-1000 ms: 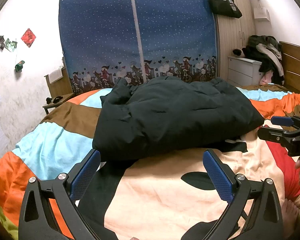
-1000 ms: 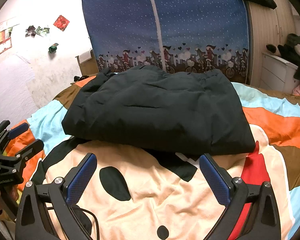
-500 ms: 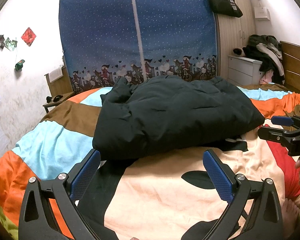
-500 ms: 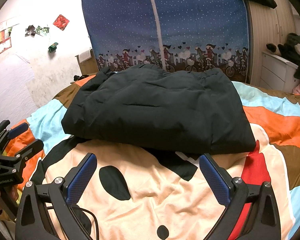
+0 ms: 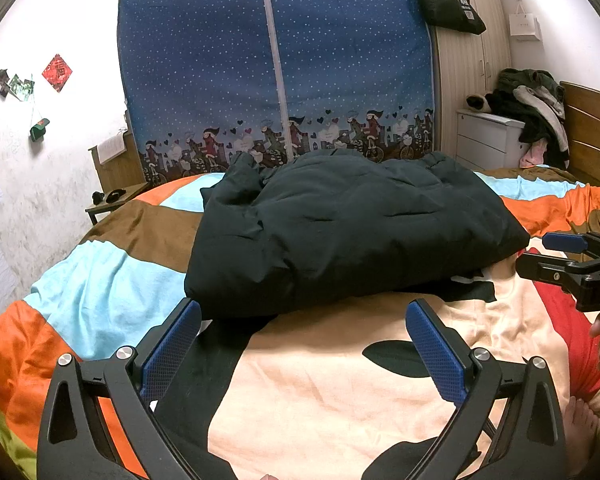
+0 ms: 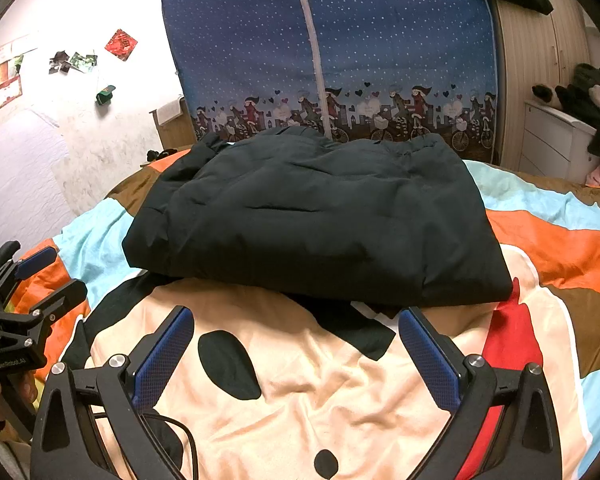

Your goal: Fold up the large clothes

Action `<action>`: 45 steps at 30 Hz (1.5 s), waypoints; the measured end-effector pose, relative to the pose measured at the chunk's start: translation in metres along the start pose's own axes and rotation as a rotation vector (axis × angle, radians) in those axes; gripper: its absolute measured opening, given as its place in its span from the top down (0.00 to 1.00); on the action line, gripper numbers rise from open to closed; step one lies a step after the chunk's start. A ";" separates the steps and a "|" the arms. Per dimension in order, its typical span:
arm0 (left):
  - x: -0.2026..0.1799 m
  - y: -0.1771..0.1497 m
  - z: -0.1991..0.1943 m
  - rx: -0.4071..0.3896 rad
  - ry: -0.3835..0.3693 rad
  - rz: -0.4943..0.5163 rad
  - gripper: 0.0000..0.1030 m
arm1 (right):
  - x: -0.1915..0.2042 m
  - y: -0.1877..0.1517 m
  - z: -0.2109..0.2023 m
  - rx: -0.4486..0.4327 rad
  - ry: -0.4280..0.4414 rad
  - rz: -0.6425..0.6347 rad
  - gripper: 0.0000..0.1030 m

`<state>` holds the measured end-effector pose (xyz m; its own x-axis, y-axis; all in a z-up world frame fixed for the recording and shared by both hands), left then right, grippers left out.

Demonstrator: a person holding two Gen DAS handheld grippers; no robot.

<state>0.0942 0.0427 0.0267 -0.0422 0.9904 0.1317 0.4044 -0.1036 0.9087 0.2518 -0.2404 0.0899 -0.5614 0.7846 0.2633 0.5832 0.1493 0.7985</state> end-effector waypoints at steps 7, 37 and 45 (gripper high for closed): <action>0.001 0.000 0.000 0.001 -0.001 -0.002 0.03 | 0.000 0.000 0.000 0.000 0.000 0.001 0.00; 0.001 -0.011 -0.001 0.021 -0.003 -0.010 0.03 | 0.000 -0.002 0.001 0.005 0.001 0.005 0.00; 0.000 -0.014 -0.001 0.041 -0.003 -0.016 0.03 | 0.002 -0.004 0.000 0.007 0.000 0.006 0.00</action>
<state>0.0876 0.0445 0.0146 -0.0465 0.9922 0.1157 0.4403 -0.0836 0.8939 0.2490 -0.2392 0.0873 -0.5583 0.7851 0.2680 0.5905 0.1492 0.7931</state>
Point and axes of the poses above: each gripper's, at about its wrist camera, not at the fingertips, and z roughly the way its jaws point, x to its left, y to its top, the point moved 6 cm from there along z, roughly the way its jaws point, and after that the axes turned 9 degrees about -x, right-handed, at the moved point
